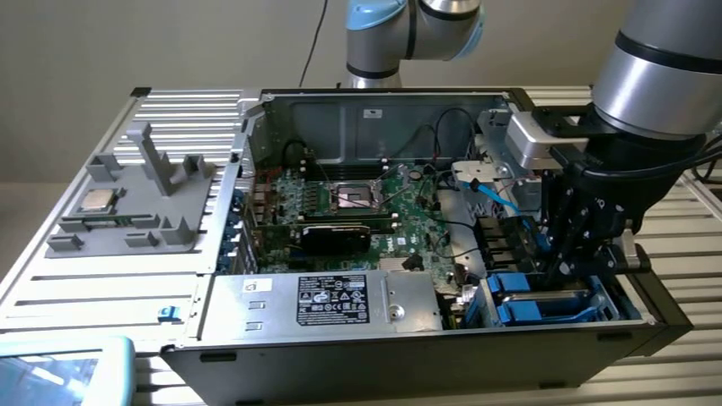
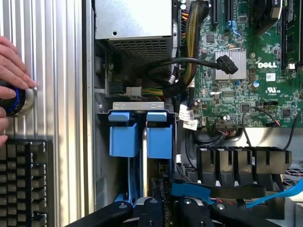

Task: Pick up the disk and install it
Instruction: 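Insert the first disk wire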

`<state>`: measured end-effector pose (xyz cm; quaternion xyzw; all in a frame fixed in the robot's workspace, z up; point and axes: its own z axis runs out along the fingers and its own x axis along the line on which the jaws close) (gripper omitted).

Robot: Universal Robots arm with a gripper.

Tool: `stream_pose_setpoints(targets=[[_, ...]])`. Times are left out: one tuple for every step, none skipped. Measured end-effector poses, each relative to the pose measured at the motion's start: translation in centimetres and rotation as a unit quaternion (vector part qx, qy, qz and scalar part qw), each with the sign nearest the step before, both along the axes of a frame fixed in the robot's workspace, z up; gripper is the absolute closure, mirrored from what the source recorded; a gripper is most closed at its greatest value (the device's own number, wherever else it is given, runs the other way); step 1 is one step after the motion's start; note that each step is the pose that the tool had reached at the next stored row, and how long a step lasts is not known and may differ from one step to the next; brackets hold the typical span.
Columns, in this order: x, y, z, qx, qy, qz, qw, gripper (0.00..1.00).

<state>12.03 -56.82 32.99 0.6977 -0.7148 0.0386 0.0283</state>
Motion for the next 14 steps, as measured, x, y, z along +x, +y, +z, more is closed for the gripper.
stream_pose_setpoints(targets=[[0.0, 0.00, -0.01, -0.0002, 0.0000, 0.000, 1.0000, 0.84], [0.0, 0.00, -0.01, -0.0003, 0.0000, 0.000, 1.0000, 0.84], [0.0, 0.00, -0.02, -0.0005, 0.0000, 0.000, 1.0000, 0.84], [0.0, 0.00, -0.02, -0.0007, 0.0000, 0.000, 1.0000, 0.84], [0.0, 0.00, -0.01, -0.0010, -0.0001, 0.000, 1.0000, 0.84], [0.0, 0.01, 0.00, -0.0014, -0.0002, 0.000, 1.0000, 0.82], [0.0, 0.01, 0.10, -0.0020, -0.0001, 0.000, 1.0000, 0.76], [0.0, 0.01, 0.21, -0.0024, 0.0000, 0.000, 1.0000, 0.76], [0.0, 0.01, 0.34, -0.0029, 0.0000, 0.000, 1.0000, 0.76], [0.0, 0.01, 0.52, -0.0039, 0.0000, 0.000, 1.0000, 0.69], [0.0, 0.01, 0.73, -0.0052, 0.0000, 0.000, 1.0000, 0.69], [0.0, 0.01, 0.98, -0.0069, 0.0000, 0.000, 1.0000, 0.69], [0.0, 0.01, 1.32, -0.0088, 0.0000, 0.000, 1.0000, 0.69], [0.0, 0.01, 1.72, -0.0103, 0.0000, 0.000, 0.9999, 0.69]])
